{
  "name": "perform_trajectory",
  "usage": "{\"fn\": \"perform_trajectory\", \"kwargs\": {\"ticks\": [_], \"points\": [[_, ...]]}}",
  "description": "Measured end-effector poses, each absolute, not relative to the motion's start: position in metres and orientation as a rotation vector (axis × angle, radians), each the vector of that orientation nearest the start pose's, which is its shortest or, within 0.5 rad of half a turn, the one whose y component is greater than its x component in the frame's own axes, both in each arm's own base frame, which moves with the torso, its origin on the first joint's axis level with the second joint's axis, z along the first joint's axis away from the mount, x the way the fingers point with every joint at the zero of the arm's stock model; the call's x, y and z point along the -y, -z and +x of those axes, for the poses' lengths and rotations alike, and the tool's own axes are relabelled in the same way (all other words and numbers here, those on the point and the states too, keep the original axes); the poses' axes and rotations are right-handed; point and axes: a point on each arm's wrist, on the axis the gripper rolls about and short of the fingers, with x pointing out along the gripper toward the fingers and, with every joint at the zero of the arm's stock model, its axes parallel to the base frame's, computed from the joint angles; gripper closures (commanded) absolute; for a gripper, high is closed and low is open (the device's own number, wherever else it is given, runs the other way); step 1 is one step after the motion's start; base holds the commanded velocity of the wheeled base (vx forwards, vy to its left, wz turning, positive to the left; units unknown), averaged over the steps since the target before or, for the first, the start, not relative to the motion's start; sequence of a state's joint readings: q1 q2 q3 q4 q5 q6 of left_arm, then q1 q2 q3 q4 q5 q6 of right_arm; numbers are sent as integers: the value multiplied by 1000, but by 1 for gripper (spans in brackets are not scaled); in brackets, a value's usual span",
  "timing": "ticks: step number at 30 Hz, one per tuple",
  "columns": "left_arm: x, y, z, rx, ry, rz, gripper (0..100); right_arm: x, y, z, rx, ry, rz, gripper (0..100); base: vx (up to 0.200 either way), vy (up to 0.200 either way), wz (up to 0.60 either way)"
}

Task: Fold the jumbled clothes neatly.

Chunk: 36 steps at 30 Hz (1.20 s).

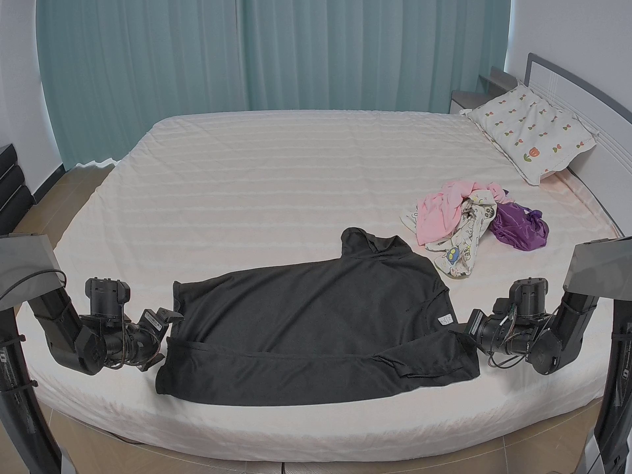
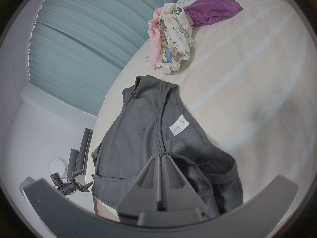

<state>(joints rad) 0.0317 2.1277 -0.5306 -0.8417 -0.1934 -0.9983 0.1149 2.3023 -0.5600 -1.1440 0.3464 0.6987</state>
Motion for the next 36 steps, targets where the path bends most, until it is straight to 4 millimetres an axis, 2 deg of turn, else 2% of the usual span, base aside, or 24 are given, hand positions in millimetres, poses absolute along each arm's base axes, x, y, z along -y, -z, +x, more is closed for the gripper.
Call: {"fn": "perform_trajectory", "kwargs": {"ticks": [1, 2, 21, 27, 36], "points": [[-5, -8, 304, -769, -236, -1032, 0, -45, 19, 325, -736, -219, 735, 100, 0, 0, 0], [-5, -8, 304, -769, -236, -1032, 0, -45, 20, 325, -739, -218, 736, 0, 0, 0, 0], [-6, -11, 310, -703, -189, -991, 0, -41, 23, 325, -747, -195, 766, 0, 0, 0, 0], [-6, -3, 311, -714, -167, -904, 0, -41, 24, 326, -744, -193, 766, 0, 0, 0, 0], [-4, 7, 314, -734, -168, -878, 0, -41, 21, 327, -713, -203, 764, 0, 0, 0, 0]]}}
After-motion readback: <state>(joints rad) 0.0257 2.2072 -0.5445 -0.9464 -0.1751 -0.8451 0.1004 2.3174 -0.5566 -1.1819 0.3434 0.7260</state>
